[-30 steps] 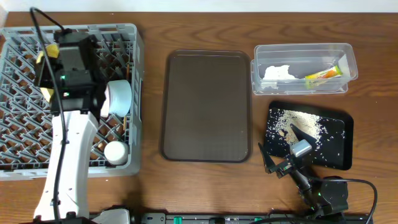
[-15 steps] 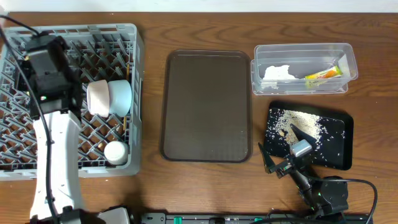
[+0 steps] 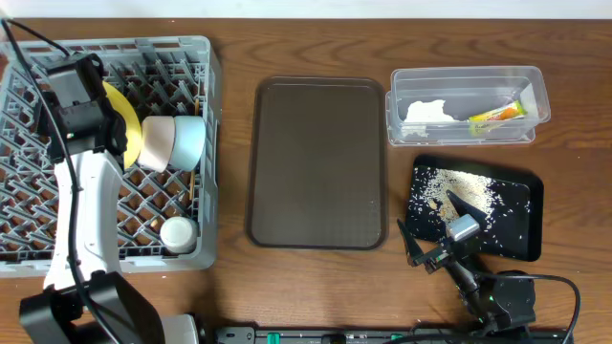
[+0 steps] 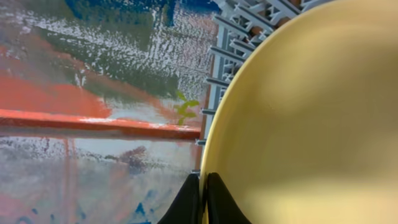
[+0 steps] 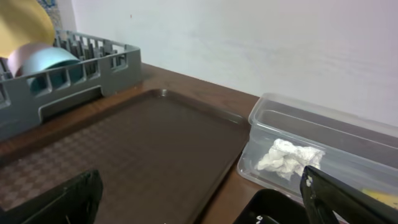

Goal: Sort waste into correct bins and load items into the dishwasher
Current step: 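Lift the yellow plate and stand it in the dish rack, then release the yellow plate and pull the left gripper back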

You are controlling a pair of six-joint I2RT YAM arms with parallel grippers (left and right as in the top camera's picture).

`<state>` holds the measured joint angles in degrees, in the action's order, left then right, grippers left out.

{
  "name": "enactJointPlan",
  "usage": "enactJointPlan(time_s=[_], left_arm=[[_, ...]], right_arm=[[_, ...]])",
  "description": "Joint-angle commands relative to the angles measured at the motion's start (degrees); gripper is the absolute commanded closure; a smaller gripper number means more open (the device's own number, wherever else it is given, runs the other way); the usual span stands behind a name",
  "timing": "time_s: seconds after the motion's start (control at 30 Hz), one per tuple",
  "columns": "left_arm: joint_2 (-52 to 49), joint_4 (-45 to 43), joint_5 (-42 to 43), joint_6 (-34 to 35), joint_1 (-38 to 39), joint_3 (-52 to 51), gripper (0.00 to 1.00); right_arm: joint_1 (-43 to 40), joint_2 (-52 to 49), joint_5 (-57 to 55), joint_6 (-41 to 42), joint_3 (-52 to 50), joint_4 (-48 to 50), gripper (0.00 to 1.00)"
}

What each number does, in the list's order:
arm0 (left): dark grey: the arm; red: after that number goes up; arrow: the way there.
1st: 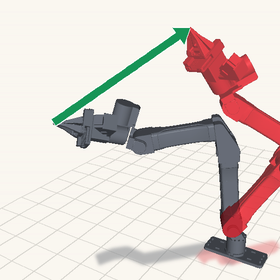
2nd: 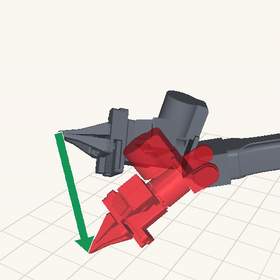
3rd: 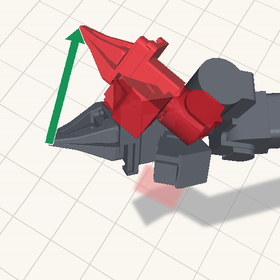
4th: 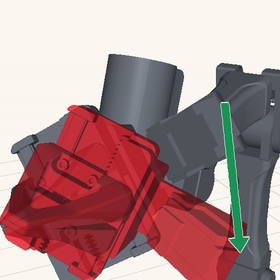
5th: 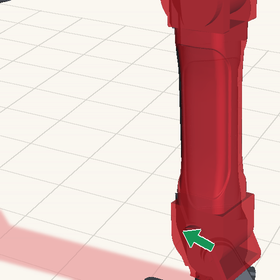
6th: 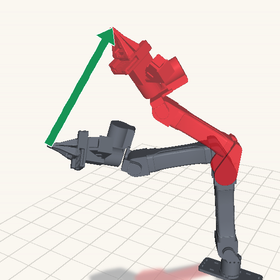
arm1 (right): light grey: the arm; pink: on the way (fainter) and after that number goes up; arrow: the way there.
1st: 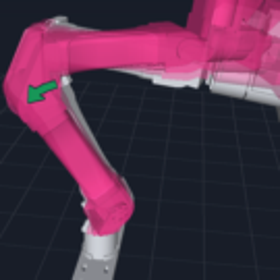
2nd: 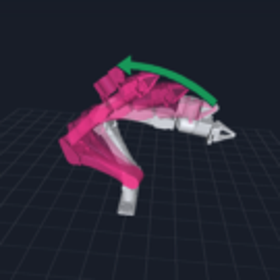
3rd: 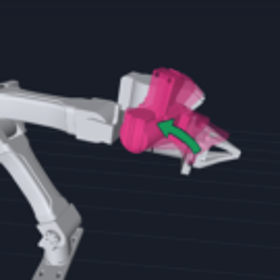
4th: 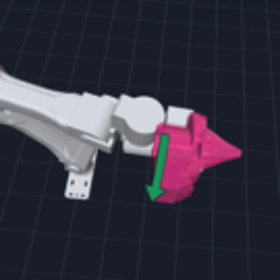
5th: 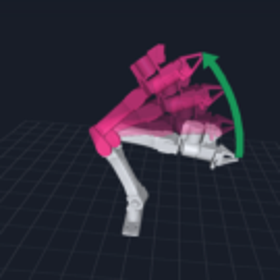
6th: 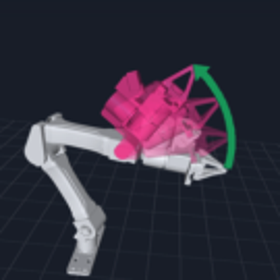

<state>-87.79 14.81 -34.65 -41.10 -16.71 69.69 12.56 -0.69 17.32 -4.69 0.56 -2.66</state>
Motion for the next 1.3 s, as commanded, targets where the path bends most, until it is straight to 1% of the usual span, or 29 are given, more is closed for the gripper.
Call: enactJointPlan(time_s=[0.0,0.13,0.37,0.53,0.67,0.87,0.93,0.97,1.07,1.13,1.23,1.27], left_arm=[[-0.39,-1.55,-2.05,-2.82,-0.04,-0.15,0.94],[0.15,-4.11,-6.01,-8.20,0.02,-0.15,0.94],[1.01,-5.22,-6.54,-10.86,0.00,-0.15,0.94],[0.98,-5.29,-6.47,-10.95,-0.07,-0.15,0.94],[0.98,-6.14,-3.93,-11.17,-1.70,-0.15,0.94],[0.98,-3.39,-1.53,-10.10,-2.80,-0.15,0.94],[0.98,-3.04,-1.44,-8.63,-2.40,-0.15,0.85],[0.98,-2.84,-1.46,-7.67,-2.10,-0.15,0.83],[0.98,-1.14,-1.44,-7.21,-0.90,-0.15,0.83],[1.01,-0.68,-1.42,-7.21,-0.22,-0.15,0.73],[1.44,-0.24,-2.10,-6.58,0.96,-0.15,0.35],[1.81,-0.24,-2.36,-5.77,1.44,-0.15,0.31]], right_arm=[[-0.15,0.31,0.07,-0.52,-0.24,0.07,0.01],[-0.15,0.31,0.07,-0.52,-0.26,0.04,0.01],[-0.15,0.31,0.07,-0.52,-0.26,0.07,0.01],[-0.15,0.31,0.07,-0.52,-0.24,0.04,0.01],[-0.15,0.31,0.07,-0.52,-0.26,0.07,0.01],[-0.15,0.31,0.07,-0.52,-0.24,0.04,0.01],[-0.15,0.31,0.07,-0.52,-0.24,0.04,0.01],[-0.15,0.31,0.07,-0.52,-0.26,0.04,0.01],[-0.15,0.31,0.07,-0.52,-0.24,0.07,0.01],[-0.15,0.31,0.07,-0.52,-0.26,0.07,0.01],[-0.15,0.31,0.07,-0.52,-0.24,0.07,0.01],[-0.15,0.31,0.07,-0.52,-0.26,0.07,0.01]])
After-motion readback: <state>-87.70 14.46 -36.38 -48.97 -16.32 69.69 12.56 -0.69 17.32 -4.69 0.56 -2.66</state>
